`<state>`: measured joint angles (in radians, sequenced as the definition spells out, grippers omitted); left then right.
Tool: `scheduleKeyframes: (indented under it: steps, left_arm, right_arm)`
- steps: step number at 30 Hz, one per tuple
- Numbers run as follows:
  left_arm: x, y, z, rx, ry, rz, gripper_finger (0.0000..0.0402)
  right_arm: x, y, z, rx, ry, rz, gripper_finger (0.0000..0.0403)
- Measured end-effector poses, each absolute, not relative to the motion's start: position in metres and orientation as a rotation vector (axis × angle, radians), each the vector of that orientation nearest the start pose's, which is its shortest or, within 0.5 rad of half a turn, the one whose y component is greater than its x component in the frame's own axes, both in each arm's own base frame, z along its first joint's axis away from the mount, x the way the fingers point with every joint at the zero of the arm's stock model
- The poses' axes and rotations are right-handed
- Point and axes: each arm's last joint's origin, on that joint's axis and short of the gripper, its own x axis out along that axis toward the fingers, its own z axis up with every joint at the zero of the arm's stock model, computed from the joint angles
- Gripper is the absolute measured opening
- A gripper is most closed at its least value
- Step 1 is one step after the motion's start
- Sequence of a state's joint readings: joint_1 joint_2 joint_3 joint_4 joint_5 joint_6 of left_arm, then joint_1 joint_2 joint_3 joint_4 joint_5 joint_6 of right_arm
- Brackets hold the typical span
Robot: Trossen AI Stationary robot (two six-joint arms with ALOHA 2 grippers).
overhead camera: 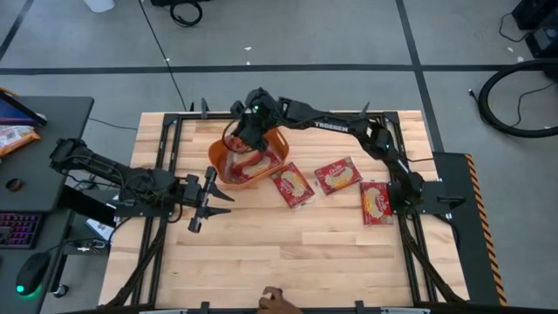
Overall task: Sort popcorn bags into baskets
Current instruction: Put the red popcorn bag into the orange bin
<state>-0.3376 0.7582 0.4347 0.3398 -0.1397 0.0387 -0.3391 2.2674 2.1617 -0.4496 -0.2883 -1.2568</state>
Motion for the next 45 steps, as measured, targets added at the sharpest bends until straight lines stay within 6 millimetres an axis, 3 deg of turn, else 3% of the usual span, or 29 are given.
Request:
scheduleKeyframes:
  steps: [8, 14, 21, 31, 36, 45]
  left_arm:
    - [0.169, -0.050, 0.264, 0.065, -0.004, -0.086, 0.0141]
    - [0.169, -0.049, 0.263, 0.068, 0.007, -0.070, 0.0141]
    - [0.169, -0.049, 0.263, 0.068, 0.008, -0.070, 0.0141]
    - [0.169, -0.049, 0.263, 0.114, 0.008, -0.070, 0.0141]
    - [0.169, -0.048, 0.262, 0.161, 0.020, -0.066, 0.0141]
    - [0.169, -0.044, 0.261, 0.191, 0.036, 0.073, 0.0141]
  right_arm:
    - [0.480, -0.196, 0.289, -1.021, 0.526, 0.241, 0.0006]
    - [0.472, -0.199, 0.281, -1.005, 0.651, 0.264, 0.0009]
    - [0.457, -0.199, 0.266, -1.003, 0.945, 0.278, 0.0030]
    - [0.441, -0.181, 0.255, -0.831, 1.306, 0.161, 0.0127]
    - [0.429, -0.159, 0.276, -0.759, 1.368, 0.112, 0.0163]
    - [0.397, -0.116, 0.340, -0.464, 1.285, -0.174, 0.0160]
